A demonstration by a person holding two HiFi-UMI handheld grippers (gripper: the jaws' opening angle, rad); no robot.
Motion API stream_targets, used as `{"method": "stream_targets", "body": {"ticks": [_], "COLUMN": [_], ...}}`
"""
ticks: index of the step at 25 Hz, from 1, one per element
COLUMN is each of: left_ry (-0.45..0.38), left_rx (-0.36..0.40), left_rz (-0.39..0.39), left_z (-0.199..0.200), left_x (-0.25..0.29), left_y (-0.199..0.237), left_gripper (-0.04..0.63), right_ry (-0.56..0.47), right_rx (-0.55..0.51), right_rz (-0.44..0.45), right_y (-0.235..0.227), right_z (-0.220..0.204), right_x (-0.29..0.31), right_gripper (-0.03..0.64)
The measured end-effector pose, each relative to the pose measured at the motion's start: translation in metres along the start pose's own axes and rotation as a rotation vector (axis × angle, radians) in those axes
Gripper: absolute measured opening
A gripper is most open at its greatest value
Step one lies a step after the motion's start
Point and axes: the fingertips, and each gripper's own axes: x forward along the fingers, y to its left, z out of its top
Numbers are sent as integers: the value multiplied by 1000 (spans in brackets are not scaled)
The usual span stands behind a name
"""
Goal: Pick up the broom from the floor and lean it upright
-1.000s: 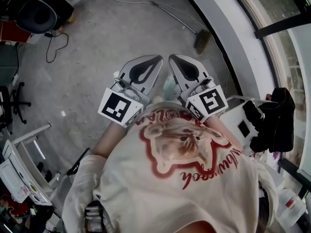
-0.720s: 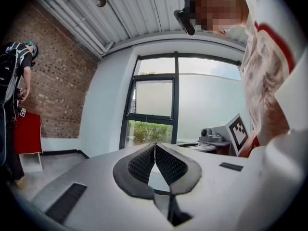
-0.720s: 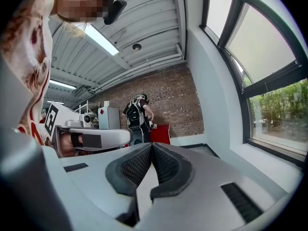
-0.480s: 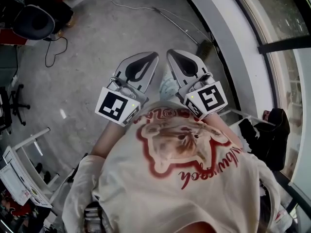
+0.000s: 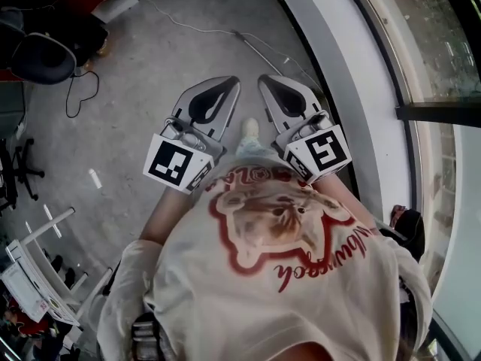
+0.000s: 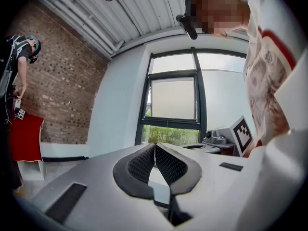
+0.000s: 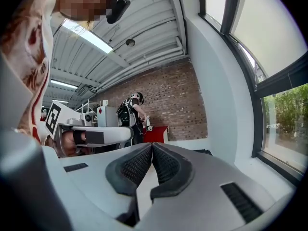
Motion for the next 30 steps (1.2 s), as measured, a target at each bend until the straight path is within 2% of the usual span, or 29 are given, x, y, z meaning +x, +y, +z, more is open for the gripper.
{"method": "stream_targets", "body": {"ticks": [9,17,24,30], "left_ry": [1,31,28,18], "left_rx": [6,-22,-22,-21], "left_rz": [56,114,93,52], "left_z": [14,8,8,13], "left_x": [92,105,136,189], "left_y": [51,87,132,189], "left_gripper": [23,23,25,25], "right_ry": [-14,-3,28,31], "right_rx": [49,78,70,52], "right_rz": [2,14,-24,-81], "right_y": [-99,-127,-161,-214], "right_z": [16,12,5,6], "right_x": [44,75,107,149], "right_gripper": [25,25,25,25]}}
